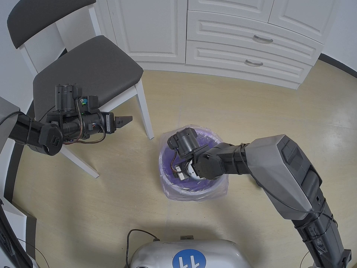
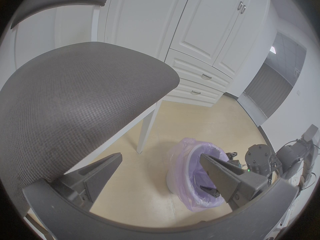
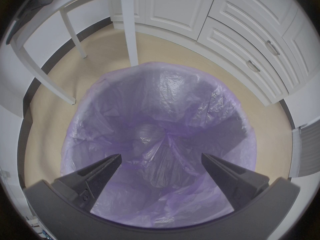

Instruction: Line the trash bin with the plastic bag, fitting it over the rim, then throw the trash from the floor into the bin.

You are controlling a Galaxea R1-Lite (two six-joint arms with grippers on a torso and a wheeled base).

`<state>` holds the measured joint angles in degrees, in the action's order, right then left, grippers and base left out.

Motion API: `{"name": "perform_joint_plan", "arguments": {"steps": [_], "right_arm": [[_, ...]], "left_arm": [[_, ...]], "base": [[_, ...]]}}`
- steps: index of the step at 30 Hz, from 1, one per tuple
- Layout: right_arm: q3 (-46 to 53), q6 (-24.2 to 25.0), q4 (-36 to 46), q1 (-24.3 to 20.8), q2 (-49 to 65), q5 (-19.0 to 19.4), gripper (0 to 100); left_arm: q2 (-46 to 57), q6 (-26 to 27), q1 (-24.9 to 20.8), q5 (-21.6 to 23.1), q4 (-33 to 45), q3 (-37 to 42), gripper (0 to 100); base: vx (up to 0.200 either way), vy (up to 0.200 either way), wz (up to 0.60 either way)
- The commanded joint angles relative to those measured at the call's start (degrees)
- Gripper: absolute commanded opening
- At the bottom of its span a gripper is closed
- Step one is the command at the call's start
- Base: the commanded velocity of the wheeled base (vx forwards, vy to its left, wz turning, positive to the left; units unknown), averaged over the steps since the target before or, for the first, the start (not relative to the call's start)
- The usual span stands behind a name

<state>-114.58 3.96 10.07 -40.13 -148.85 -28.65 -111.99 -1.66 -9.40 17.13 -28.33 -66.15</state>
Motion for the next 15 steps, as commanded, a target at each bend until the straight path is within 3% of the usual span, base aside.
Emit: {"name": "perform_joint_plan", "arguments": {"steps": [1, 5, 10, 14, 15], "right_arm": [[0.0, -0.5, 0.2, 1.4, 0.6, -0.4, 100], [0.0, -1.8, 3.1, 1.8, 2.9, -1.1, 100], [0.0, -2.0, 17.4, 2.1, 7.9, -3.3, 100], [0.0, -2.1, 23.8, 2.1, 9.3, -3.9, 100], [0.0, -2.5, 26.6, 2.1, 9.8, -5.6, 100]], "left_arm": [[-0.2, 0.0, 0.0, 0.0, -0.1, 0.1, 100], [-0.2, 0.0, 0.0, 0.0, -0.1, 0.1, 100], [-0.2, 0.1, 0.0, 0.0, -0.1, 0.1, 100], [-0.2, 0.1, 0.0, 0.0, -0.1, 0.1, 100], [-0.1, 0.1, 0.0, 0.0, -0.1, 0.1, 100]], "base": [[0.0, 0.0, 0.0], [0.0, 0.0, 0.0], [0.0, 0.0, 0.0], [0.0, 0.0, 0.0], [0.0, 0.0, 0.0]]}}
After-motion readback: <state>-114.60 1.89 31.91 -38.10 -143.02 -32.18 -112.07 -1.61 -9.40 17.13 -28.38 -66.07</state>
